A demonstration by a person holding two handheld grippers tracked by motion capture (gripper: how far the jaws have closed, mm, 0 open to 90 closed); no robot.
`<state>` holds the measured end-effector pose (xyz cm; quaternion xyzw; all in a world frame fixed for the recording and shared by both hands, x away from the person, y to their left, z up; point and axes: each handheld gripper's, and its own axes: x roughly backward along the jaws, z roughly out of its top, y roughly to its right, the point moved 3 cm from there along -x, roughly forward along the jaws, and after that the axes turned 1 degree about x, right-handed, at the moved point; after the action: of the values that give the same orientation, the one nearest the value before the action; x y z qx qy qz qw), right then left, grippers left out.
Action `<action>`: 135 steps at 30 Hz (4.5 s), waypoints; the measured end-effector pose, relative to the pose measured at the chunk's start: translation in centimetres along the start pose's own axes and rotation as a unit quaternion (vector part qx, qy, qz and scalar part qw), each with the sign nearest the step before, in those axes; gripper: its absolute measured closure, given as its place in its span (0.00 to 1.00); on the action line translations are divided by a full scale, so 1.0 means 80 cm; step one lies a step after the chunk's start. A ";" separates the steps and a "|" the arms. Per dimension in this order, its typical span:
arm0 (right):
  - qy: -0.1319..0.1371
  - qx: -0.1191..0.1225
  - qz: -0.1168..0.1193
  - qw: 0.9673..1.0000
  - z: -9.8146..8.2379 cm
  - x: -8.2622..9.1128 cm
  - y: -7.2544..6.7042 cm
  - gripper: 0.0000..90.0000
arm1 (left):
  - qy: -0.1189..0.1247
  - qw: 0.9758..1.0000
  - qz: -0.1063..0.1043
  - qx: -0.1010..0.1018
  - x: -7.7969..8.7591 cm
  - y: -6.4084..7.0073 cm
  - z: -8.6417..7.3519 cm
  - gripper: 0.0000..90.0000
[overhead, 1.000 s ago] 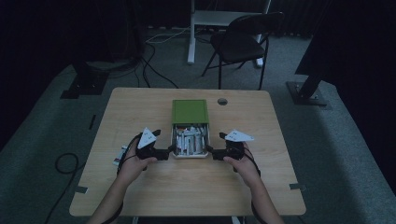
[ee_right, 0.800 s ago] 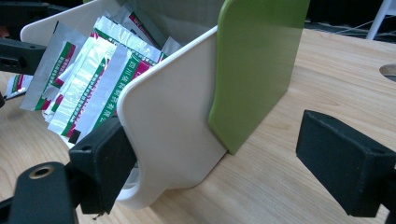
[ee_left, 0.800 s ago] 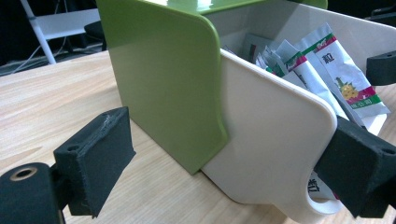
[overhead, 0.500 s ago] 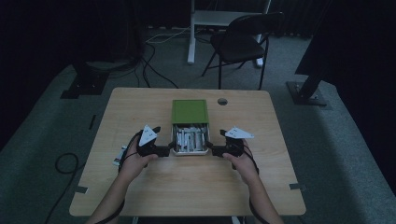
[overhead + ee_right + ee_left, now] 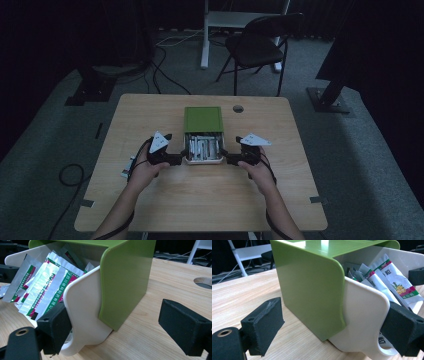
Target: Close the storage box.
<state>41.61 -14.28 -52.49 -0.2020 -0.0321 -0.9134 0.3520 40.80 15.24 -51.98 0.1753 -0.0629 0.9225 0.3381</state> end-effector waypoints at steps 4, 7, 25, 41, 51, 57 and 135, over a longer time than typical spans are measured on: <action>0.000 -0.003 -0.001 1.000 0.000 -0.002 0.001 0.15 | -0.001 1.000 0.002 0.001 -0.002 -0.002 0.001 0.11; -0.001 -0.004 -0.004 1.000 0.001 -0.003 0.002 0.15 | -0.002 1.000 0.004 -0.002 -0.004 -0.003 0.003 0.11; -0.001 -0.010 -0.019 1.000 0.006 -0.015 0.008 0.15 | -0.003 1.000 0.013 0.002 -0.013 -0.012 0.007 0.11; -0.001 -0.011 -0.032 0.999 0.010 -0.023 0.013 0.15 | -0.001 1.000 0.016 0.010 -0.025 -0.019 0.009 0.11; -0.005 -0.013 -0.042 0.999 0.009 -0.029 0.013 0.15 | -0.005 1.000 0.024 0.014 -0.028 -0.022 0.010 0.11; -0.005 -0.017 -0.050 0.999 0.010 -0.032 0.015 0.15 | -0.005 0.999 0.032 0.015 -0.030 -0.022 0.011 0.11; -0.018 -0.011 -0.066 0.998 -0.031 0.022 0.008 0.15 | -0.040 0.998 0.040 0.034 0.009 0.024 -0.013 0.11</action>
<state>40.01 -16.32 -54.12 -0.2194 -0.0416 -0.9311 0.2884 38.76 14.46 -52.72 0.2211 -0.0517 0.9292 0.2916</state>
